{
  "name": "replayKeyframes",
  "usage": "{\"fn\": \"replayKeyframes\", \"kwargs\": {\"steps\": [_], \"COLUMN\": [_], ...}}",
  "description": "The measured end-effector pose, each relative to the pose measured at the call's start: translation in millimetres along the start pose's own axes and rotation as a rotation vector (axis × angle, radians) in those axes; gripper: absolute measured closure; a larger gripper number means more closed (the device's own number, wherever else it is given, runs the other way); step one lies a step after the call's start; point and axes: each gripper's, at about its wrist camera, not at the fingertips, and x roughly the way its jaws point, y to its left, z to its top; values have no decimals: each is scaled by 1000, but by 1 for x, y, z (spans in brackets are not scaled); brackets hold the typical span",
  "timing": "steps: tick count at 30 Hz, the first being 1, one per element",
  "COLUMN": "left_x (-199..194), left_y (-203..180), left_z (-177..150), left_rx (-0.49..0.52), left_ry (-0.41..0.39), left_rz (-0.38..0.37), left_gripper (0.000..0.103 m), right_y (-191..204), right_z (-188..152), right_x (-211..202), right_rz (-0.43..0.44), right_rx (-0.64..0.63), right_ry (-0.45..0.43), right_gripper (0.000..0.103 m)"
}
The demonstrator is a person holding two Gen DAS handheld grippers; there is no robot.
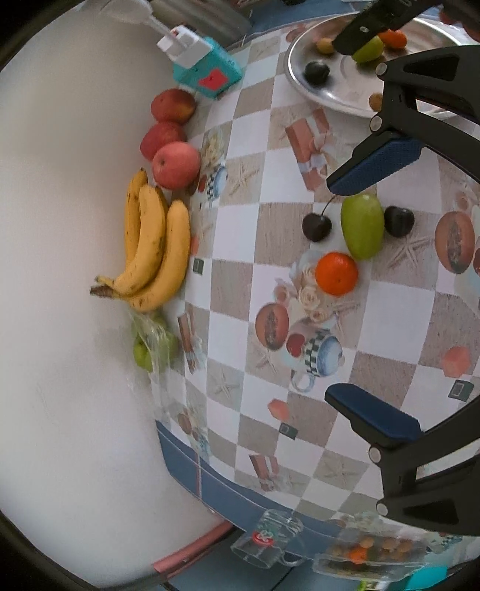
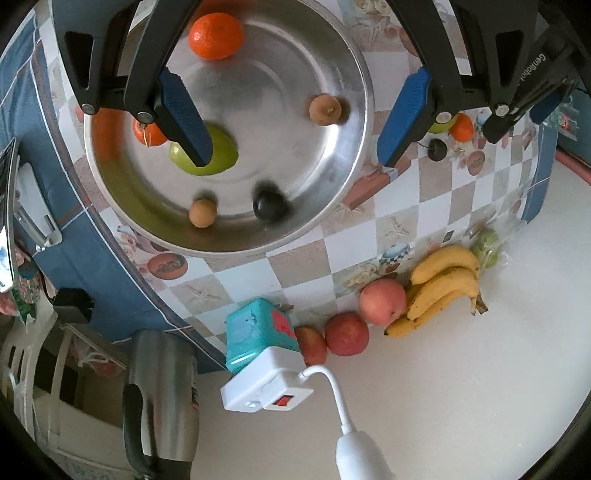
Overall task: Organize fruits
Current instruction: 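Withdraw both open tools from the steel plate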
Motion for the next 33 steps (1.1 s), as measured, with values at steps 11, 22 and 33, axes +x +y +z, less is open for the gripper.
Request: {"fn": "replayKeyframes", "kwargs": {"steps": [11,22,33], "left_x": [19,12,20], "left_y": [24,59,72], "left_z": [0,13,12], "left_rx": [-46,-96,-135], "left_ry": [123,86,123], "left_rz": [59,111,74], "left_gripper": [0,0,0], "right_y": [4,46,92], "right_z": [-5,-12,-26], "right_x": [2,-2,3], "right_rz": [-3,130,222], "right_rx": [1,-104,-226], "right_ry": [2,13,43], "right_gripper": [12,14,27]}}
